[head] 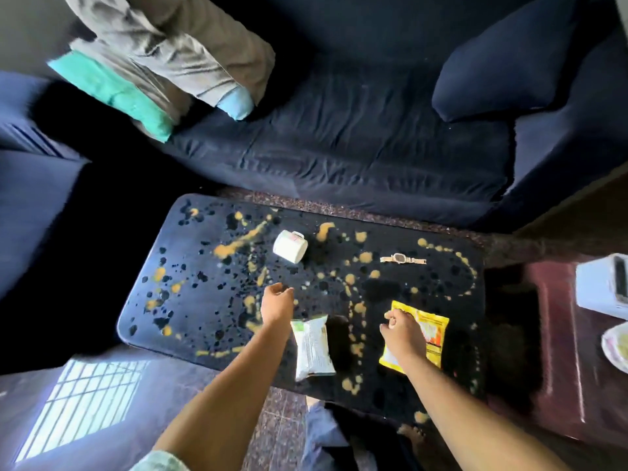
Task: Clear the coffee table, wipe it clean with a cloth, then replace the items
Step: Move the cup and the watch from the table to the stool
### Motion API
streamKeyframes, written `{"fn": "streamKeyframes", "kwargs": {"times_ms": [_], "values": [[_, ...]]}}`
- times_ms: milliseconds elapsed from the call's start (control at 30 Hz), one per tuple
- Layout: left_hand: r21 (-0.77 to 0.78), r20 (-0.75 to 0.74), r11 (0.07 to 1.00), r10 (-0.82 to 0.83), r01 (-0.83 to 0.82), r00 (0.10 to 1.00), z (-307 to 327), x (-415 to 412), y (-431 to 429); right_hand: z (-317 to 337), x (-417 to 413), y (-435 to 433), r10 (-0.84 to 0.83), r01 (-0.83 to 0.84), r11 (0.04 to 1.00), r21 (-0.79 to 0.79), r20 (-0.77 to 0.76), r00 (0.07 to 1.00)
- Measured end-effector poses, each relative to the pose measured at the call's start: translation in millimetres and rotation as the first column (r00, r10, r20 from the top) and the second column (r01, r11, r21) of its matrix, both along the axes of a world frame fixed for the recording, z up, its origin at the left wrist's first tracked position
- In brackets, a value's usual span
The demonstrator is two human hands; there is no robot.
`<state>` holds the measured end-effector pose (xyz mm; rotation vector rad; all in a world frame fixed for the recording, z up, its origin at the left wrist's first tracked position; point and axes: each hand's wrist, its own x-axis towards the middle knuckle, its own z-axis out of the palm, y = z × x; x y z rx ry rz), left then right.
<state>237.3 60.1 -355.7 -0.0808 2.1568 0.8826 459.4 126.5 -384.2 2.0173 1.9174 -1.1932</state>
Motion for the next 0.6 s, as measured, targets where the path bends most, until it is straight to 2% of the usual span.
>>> {"fn": "streamKeyframes", "kwargs": {"times_ms": [133, 300, 400, 533, 600], "values": [[-0.045, 0.045, 0.999, 0.006, -0.004, 0.999, -32, -44, 43, -15, -34, 50, 0.057, -0.076, 0.983, 0.164, 0.117, 0.991], [-0.025, 0.115, 0.979, 0.206, -0.204, 0.972, -69, -81, 99, -35, -51, 109, 0.125, -0.236, 0.914, 0.331, 0.323, 0.938], [0.002, 0.203, 0.960, 0.275, -0.282, 0.940, -136, -112, 115, -43, -51, 129, 0.224, -0.387, 0.876, 0.288, 0.468, 0.855], [-0.099, 0.245, 0.966, 0.255, -0.238, 0.935, -223, -137, 126, -51, -54, 139, 0.311, -0.481, 0.854, 0.199, 0.546, 0.778], [-0.120, 0.278, 0.969, 0.240, -0.214, 0.930, -183, -128, 126, -54, -54, 143, 0.340, -0.511, 0.840, 0.184, 0.556, 0.758]]}}
